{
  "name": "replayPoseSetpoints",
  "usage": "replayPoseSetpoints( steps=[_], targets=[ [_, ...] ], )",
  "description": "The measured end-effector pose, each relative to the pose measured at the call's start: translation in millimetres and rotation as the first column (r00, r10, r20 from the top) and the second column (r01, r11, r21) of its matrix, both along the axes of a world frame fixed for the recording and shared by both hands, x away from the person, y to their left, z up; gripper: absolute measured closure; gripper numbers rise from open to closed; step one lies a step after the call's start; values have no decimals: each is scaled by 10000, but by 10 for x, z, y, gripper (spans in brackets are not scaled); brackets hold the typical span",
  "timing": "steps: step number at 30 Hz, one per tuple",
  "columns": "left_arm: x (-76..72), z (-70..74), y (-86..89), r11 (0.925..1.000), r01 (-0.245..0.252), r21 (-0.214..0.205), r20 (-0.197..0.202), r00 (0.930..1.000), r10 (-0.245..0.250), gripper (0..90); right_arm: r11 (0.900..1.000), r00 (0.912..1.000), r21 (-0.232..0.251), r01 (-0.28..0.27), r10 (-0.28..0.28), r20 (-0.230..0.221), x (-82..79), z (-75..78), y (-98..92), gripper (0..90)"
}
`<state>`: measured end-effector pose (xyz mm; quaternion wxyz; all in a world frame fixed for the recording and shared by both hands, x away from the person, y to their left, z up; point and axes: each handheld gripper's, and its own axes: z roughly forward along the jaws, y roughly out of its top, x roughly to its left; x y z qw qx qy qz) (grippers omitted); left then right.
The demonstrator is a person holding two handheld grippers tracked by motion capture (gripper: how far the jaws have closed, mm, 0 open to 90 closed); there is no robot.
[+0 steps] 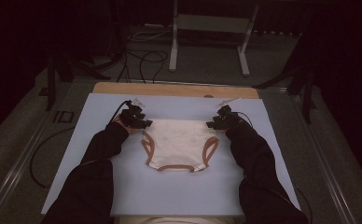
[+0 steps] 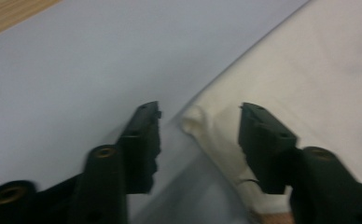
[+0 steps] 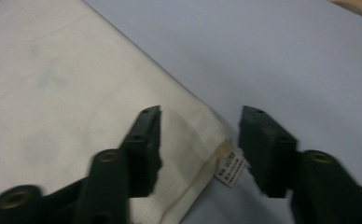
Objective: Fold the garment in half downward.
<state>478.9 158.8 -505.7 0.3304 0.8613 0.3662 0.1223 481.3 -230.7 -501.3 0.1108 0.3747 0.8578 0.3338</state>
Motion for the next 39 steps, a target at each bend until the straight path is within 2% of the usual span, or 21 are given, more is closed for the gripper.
replayPoseSetpoints(
  steps=[1, 2, 3, 4, 5, 6, 7, 8, 10, 12, 16, 19, 23, 25, 27, 29, 30, 34, 36, 39],
  targets=[
    [-10, 17, 8, 9999, 31, -169, -6, 10000, -31, 383, 9999, 10000, 118, 25, -25, 45, -19, 19, 2, 386],
    [-19, 34, 10, 9997, 52, -227, 13, 10000, -52, 383, 9999, 10000, 118, 25, -25, 45, -19, 19, 2, 386],
    [-28, 54, 10, 9997, 1, -242, 88, 10000, 1, 321, 9997, 10000, 251, 29, -28, -37, -31, 40, 1, 303],
    [-35, 69, 15, 9993, 11, -379, 93, 10000, -8, 321, 9997, 10000, 251, 29, -28, -37, -31, 40, 1, 303],
    [-42, 96, 16, 9988, 46, -488, 64, 10000, -43, 280, 9995, 10000, 307, 54, -54, -9, -39, 48, 3, 264],
    [-65, 132, 15, 9972, 239, -716, -46, 9997, -243, 173, 9985, 10000, 542, 1, 2, -58, -69, 80, 0, 185],
    [-65, 132, 15, 9972, 239, -716, -46, 9997, -243, 121, 9985, 10000, 542, 1, 2, -58, -69, 80, 0, 185],
    [-97, 154, 12, 9947, 540, -872, 8, 9985, -542, 121, 9979, 9999, 642, -88, 91, -50, -81, 89, 0, 151],
    [-146, 183, -6, 9936, 757, -841, 84, 9971, -752, 25, 9945, 9999, 1035, -144, 150, -52, -145, 137, -1, 120],
    [-182, 197, -18, 9916, 911, -917, 1, 9958, -914, 0, 9922, 9998, 1238, -170, 177, -45, -185, 157, 5, 113],
    [-272, 224, -24, 9885, 1093, -1047, 206, 9940, -1078, 0, 9909, 9996, 1319, -264, 253, 101, -248, 173, 29, 101],
    [-337, 254, 2, 9839, 1242, -1287, 327, 9921, -1210, 0, 9889, 9989, 1460, -278, 222, 405, -334, 212, 35, 101],
    [-432, 332, 29, 9791, 1589, -1272, 567, 9866, -1528, 0, 9873, 9987, 1566, -282, 211, 467, -388, 255, 33, 101],
    [-488, 398, 39, 9752, 1726, -1384, 820, 9833, -1624, 0, 9896, 9973, 1356, -476, 396, 613, -431, 317, 59, 101],
    [-542, 443, 39, 9723, 1764, -1536, 1041, 9814, -1616, 0, 9876, 9965, 1482, -520, 415, 728, -462, 338, 74, 101],
    [-601, 469, 16, 9714, 1935, -1374, 1202, 9768, -1775, 0, 9862, 9956, 1548, -587, 465, 811, -483, 338, 89, 101],
    [-648, 491, 0, 9669, 2039, -1532, 1234, 9748, -1860, 0, 9869, 9948, 1469, -668, 545, 864, -532, 335, 124, 102],
    [-714, 530, -31, 9658, 2168, -1424, 1240, 9719, -1999, 0, 9832, 9917, 1557, -951, 800, 1007, -622, 384, 191, 101],
    [-765, 560, -42, 9618, 2236, -1581, 1346, 9698, -2033, 0, 9815, 9908, 1624, -1012, 848, 1052, -639, 401, 199, 101],
    [-820, 593, -48, 9601, 2300, -1592, 1375, 9682, -2091, 0, 9778, 9872, 1686, -1242, 1046, 1206, -694, 469, 241, 101]
  ],
)
